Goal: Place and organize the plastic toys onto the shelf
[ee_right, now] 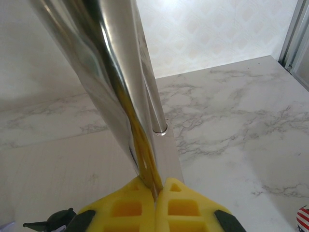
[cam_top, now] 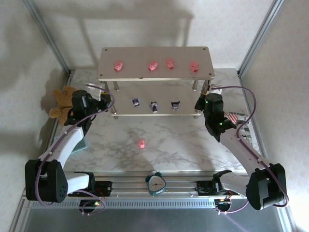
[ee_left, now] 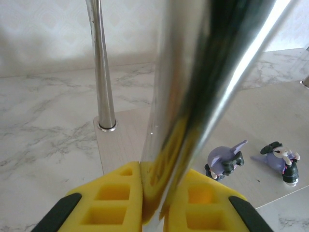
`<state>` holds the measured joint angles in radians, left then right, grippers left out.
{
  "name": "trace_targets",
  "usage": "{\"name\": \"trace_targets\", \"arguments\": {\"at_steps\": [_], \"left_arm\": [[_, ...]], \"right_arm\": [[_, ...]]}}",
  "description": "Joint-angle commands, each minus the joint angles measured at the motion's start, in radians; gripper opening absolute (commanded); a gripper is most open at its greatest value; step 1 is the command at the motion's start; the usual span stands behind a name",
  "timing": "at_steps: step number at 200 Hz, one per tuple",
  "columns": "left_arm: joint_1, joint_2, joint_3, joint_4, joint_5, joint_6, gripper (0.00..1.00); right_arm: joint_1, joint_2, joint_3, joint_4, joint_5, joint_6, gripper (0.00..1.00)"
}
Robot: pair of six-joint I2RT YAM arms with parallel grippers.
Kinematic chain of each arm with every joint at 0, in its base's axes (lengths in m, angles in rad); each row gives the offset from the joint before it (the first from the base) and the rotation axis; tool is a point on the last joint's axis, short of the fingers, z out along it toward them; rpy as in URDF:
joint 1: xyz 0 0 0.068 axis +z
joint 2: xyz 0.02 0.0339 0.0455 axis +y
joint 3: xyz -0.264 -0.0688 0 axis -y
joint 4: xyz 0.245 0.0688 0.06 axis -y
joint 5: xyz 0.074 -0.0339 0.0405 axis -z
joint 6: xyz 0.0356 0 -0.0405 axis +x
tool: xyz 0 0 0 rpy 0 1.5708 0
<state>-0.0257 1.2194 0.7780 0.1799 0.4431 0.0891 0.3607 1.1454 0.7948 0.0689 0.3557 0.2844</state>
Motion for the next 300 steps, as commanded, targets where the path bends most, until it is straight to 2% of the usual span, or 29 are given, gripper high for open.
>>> {"name": "trace_targets", "arguments": {"at_steps": [1,77,122,176,201,205,217,265,277,288,300], "left_arm": [[-0.010,-0.025,-0.008,-0.068,-0.013,-0.069,0.00],[-0.010,0.000,0.014,-0.069,-0.024,-0.086,0.00],[-0.010,-0.004,0.008,-0.072,-0.048,-0.097,0.20],[-0.010,-0.006,0.015,-0.083,-0.063,-0.106,0.28],[-0.010,-0.008,0.014,-0.083,-0.070,-0.114,0.31],[-0.010,-0.009,0.012,-0.082,-0.071,-0.117,0.37],[-0.009,-0.012,0.010,-0.080,-0.073,-0.118,0.42],[-0.008,-0.027,0.011,-0.087,-0.060,-0.126,0.44],[-0.008,-0.041,0.012,-0.099,-0.054,-0.126,0.44],[-0.008,-0.055,0.014,-0.113,-0.057,-0.124,0.44],[-0.006,-0.070,0.021,-0.136,-0.063,-0.122,0.45]], "right_arm": [[0.009,-0.034,-0.012,-0.013,0.030,0.044,0.00],[0.043,-0.098,-0.038,-0.067,0.052,0.058,0.00],[0.042,-0.093,-0.020,-0.098,0.070,0.052,0.00],[0.042,-0.093,-0.002,-0.109,0.081,0.036,0.12],[0.041,-0.097,0.000,-0.113,0.088,0.030,0.22],[0.041,-0.097,0.000,-0.114,0.089,0.029,0.24],[0.042,-0.098,0.004,-0.120,0.094,0.021,0.33],[0.042,-0.097,0.025,-0.133,0.079,-0.017,0.59],[0.042,-0.103,0.029,-0.136,0.068,-0.025,0.70],[0.042,-0.113,0.028,-0.136,0.055,-0.035,0.84],[0.041,-0.127,0.027,-0.137,0.043,-0.036,0.89]]}}
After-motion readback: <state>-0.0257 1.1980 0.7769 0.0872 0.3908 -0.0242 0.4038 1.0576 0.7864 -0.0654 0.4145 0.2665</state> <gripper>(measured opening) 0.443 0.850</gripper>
